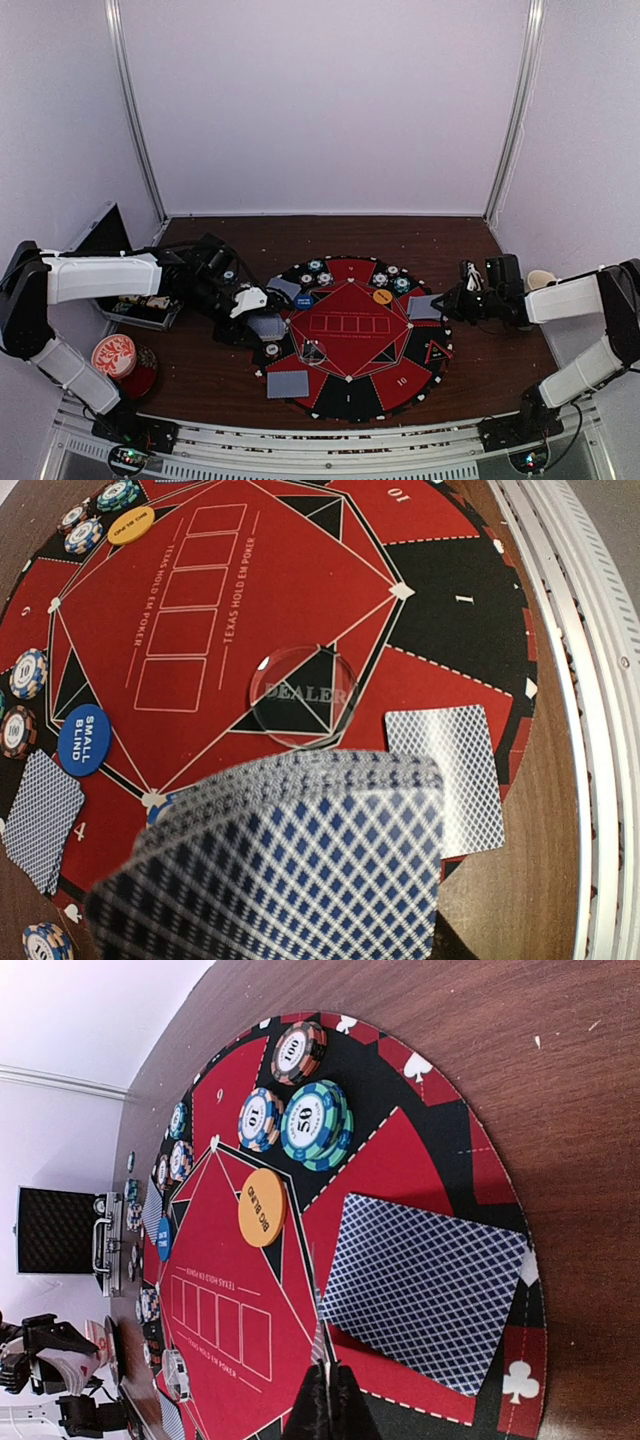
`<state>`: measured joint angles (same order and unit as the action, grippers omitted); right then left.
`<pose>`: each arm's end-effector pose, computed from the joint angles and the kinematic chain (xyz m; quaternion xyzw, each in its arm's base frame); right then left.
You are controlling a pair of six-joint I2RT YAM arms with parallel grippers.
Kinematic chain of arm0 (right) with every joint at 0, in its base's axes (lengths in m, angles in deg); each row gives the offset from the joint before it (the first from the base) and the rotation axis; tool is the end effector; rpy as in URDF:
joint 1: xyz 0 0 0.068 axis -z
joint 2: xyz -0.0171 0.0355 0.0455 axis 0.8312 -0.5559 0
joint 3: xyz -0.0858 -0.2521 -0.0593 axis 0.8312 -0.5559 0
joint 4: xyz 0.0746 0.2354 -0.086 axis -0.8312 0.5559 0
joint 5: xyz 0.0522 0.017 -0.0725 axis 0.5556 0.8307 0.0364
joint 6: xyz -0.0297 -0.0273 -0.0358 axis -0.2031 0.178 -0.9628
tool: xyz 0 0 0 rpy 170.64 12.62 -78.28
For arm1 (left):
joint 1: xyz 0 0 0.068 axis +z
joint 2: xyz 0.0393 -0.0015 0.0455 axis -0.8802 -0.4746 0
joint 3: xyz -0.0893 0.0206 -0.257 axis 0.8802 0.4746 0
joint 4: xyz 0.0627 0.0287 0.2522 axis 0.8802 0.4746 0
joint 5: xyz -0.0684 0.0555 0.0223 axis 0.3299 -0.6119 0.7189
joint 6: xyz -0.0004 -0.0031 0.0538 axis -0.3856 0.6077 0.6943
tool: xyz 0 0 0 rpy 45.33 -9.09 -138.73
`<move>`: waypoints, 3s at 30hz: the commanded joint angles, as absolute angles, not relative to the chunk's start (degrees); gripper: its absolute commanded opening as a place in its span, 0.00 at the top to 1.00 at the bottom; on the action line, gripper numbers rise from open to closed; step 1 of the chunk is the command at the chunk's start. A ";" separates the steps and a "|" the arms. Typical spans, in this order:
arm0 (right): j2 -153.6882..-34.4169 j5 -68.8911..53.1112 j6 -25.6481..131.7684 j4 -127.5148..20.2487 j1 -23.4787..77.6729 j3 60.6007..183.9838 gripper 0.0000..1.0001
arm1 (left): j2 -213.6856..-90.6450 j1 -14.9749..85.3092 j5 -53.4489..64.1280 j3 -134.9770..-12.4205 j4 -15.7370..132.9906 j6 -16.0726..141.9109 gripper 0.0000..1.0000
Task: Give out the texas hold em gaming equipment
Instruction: Distribute the poker card in the big blind area, then pick up the poker card from the face-down deck piles.
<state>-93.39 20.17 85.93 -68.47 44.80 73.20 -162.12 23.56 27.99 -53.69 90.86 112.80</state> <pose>0.2392 0.0696 0.1456 0.0838 0.8672 0.4250 0.2457 0.2117 -0.1893 0.1993 0.6283 0.6989 -0.2590 0.2227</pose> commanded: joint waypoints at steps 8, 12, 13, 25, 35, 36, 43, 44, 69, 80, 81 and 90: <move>-98.44 19.78 88.00 -70.93 45.65 77.53 1.00 | -162.78 23.28 29.29 -53.79 90.18 113.78 0.61; -99.98 20.06 88.09 -71.20 45.98 78.28 0.99 | -162.81 23.33 29.30 -53.78 90.25 113.83 0.61; -100.29 20.10 88.08 -71.19 46.09 78.41 0.99 | -162.74 23.33 29.25 -53.77 90.18 113.76 0.61; -101.52 19.63 86.97 -69.56 48.15 78.86 0.80 | -162.72 23.27 29.46 -53.81 90.24 113.85 0.61; -99.81 14.45 85.08 -64.86 48.25 79.92 0.52 | -163.07 23.30 29.43 -53.89 90.18 113.87 0.61; -99.34 13.65 84.93 -64.57 48.23 80.01 0.49 | -163.07 23.33 29.40 -53.83 90.22 113.80 0.61; -95.58 7.27 83.80 -60.78 48.23 80.33 0.39 | -163.20 23.28 29.32 -53.91 90.18 113.71 0.61; -94.71 6.06 83.51 -60.29 48.25 80.36 0.36 | -163.24 23.32 29.33 -53.99 90.21 113.78 0.61; -89.82 -0.81 90.50 -77.39 9.13 83.10 0.09 | -162.60 23.32 29.24 -53.73 90.18 113.83 0.61; -112.10 -0.63 90.55 -81.56 -2.35 99.05 0.07 | -162.28 23.27 29.39 -53.64 90.20 113.87 0.61; -113.52 -0.33 90.75 -81.82 -2.51 100.33 0.06 | -162.18 23.27 29.37 -53.65 90.18 113.87 0.61; -121.14 0.39 91.80 -83.20 -3.29 107.01 0.06 | -162.17 23.28 29.52 -53.60 90.18 113.96 0.61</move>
<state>-119.23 0.50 91.30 -80.99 -2.80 104.33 -162.76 23.56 28.19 -53.69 90.86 113.04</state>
